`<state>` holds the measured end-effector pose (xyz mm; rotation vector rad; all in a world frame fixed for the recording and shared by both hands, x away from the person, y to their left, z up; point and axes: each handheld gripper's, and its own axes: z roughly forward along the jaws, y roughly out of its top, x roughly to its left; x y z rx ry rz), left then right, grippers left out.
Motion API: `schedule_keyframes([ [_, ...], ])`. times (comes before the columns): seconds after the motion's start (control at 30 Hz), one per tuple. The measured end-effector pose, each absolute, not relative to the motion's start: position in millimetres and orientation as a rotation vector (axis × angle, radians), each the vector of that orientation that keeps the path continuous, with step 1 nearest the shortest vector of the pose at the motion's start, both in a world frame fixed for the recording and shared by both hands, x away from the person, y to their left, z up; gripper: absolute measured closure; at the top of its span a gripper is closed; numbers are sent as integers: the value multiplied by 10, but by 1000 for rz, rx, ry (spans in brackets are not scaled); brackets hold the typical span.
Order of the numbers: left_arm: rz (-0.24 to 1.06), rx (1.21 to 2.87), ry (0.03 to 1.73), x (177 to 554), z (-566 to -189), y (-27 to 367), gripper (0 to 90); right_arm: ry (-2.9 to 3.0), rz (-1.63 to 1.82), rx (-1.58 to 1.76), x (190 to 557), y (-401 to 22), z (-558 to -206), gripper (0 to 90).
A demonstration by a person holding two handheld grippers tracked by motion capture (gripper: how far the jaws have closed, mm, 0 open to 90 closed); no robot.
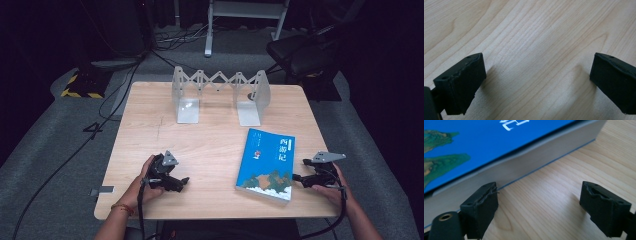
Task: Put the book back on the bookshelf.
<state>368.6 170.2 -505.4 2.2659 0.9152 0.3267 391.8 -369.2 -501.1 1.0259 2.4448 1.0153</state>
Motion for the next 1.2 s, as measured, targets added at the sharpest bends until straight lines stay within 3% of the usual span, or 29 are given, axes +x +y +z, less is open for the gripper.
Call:
schedule_keyframes([
  [0.13,315,2279,878,3668,-5054,1690,9,2451,1018,1015,3913,-3707,-5011,165],
  [0.27,313,2278,880,3659,-5055,1690,8,2419,1049,990,3836,-3771,-5004,267],
  [0.63,310,2278,879,3662,-5056,1688,7,2410,1346,895,3673,-3743,-4782,280],
  [0.9,315,2278,881,3658,-5055,1689,7,2444,1287,1023,3729,-3597,-4764,246],
  [1.2,302,2283,860,3623,-5056,1656,8,2505,1253,1075,3860,-3404,-4871,111],
])
